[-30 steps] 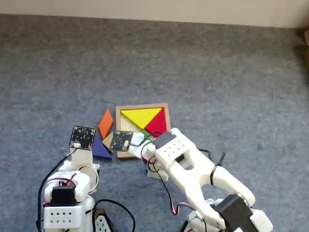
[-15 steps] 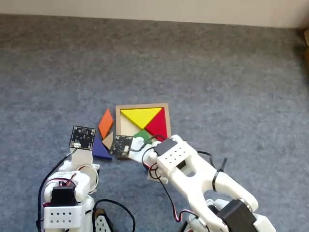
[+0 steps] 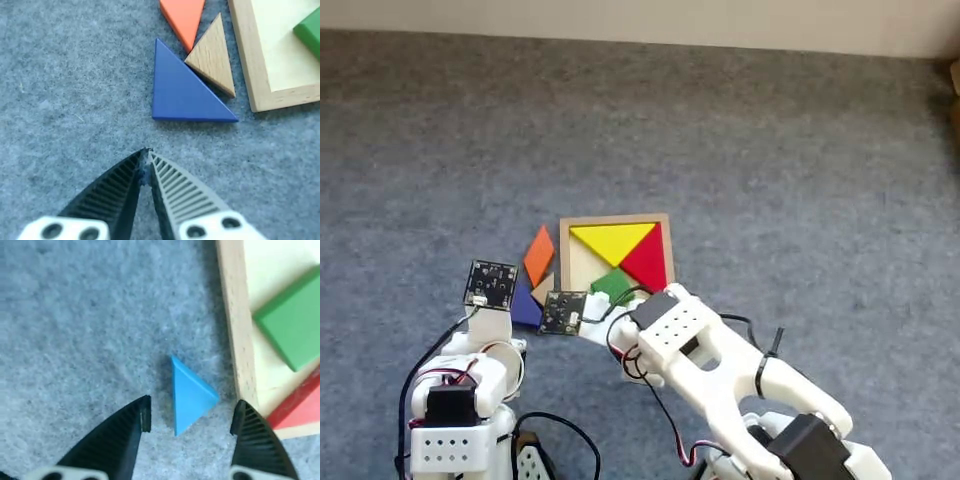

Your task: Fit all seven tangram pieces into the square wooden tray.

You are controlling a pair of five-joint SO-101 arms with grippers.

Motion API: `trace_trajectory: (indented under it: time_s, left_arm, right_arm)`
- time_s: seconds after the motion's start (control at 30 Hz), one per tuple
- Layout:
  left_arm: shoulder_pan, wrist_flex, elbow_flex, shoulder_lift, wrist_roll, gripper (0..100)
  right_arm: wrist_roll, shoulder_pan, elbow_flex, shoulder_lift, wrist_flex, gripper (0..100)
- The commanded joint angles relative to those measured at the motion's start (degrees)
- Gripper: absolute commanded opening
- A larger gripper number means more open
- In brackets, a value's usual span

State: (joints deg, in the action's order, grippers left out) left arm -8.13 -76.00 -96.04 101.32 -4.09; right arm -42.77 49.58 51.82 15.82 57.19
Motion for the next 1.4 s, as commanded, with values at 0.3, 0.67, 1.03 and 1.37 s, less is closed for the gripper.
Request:
trace_trajectory:
  time_s: [0.3,0.67,1.03,1.37]
  left_arm:
    - [1.0,-0.4,-1.1,2.9,0.3,0]
    - [1.0,-0.4,-1.1,2.9,0.3,0]
    - [1.0,-0.4,-1.1,2.9,0.3,0]
    - [1.0,-0.4,-1.1,2.9,0.3,0]
  right_arm:
    - [-0.7,4.2,0.3,-0.2,3.5,23.8]
    - [-0.9,-1.0,-0.1,-0.2,3.5,17.9]
    - [-0.5,-0.8,0.0,-0.2,1.5,11.0]
    - [-0.4,-0.7,0.0,-0.1,-1.3,23.5]
